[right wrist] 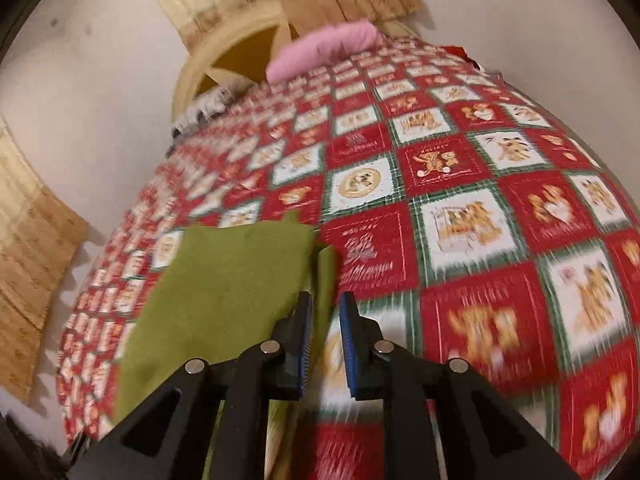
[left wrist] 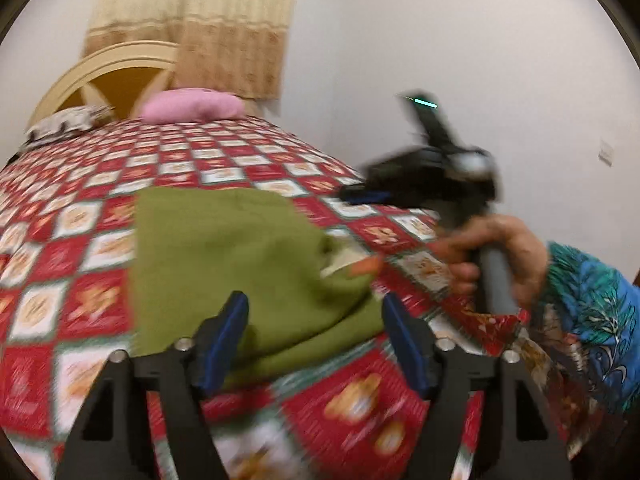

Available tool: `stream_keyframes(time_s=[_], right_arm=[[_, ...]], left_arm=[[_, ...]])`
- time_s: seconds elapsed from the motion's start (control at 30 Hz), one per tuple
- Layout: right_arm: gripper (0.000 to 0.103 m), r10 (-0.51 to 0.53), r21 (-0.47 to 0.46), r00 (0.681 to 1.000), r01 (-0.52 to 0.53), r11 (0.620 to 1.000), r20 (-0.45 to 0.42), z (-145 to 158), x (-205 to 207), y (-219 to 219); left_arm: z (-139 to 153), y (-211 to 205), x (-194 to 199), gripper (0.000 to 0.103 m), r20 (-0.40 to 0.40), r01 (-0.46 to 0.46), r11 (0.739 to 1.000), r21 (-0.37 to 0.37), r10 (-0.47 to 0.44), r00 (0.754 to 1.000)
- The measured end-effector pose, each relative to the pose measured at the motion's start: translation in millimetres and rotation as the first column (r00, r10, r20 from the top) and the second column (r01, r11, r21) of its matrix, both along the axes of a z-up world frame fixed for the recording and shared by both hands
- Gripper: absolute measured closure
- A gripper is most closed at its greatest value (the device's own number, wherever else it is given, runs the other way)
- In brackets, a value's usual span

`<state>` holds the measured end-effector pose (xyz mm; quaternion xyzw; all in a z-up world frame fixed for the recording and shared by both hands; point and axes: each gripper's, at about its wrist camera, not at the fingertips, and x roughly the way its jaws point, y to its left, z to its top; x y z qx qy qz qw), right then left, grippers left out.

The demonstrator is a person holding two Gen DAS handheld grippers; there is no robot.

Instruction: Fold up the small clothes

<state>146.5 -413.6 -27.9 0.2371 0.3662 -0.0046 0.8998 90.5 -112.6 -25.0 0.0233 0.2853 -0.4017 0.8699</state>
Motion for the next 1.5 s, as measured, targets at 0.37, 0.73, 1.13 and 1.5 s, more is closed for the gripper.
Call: stream_keyframes(time_s=[0.37, 0.73, 1.13, 1.5], right_arm=[[0.049, 0.154, -0.085, 0.988, -0.151, 0.985, 0.029, 13.7, -62.4, 83.2], [0.084, 0.262, -0.295, 0.95, -0.304, 0.906, -0.172, -33.7, -35.9, 127.9], [0.09, 0.142, 0.02, 0.989, -0.142, 0.99, -0.043, -47.4, -85.1, 90.9], [0.085, 0.059, -0.246, 0.996, -0.04, 0.969, 0.072, 26.0, -74.8, 103.4]], left_arm=[[-27.8, 46.9, 15.5, 0.03, -0.087, -0.206, 0.97, 0.132, 0.218, 0.972], [-44.0, 31.6, 56.1, 0.019, -0.138, -0.375, 0.893, 0.249, 0.416, 0.899], [-46.0, 50.6, 35.0, 0.065, -0.222, -0.207, 0.963, 0.173, 0.243, 0.944], [2.7, 79.5, 61.8, 0.046, -0.131, -0.321, 0.943, 0.085, 0.33, 0.935]])
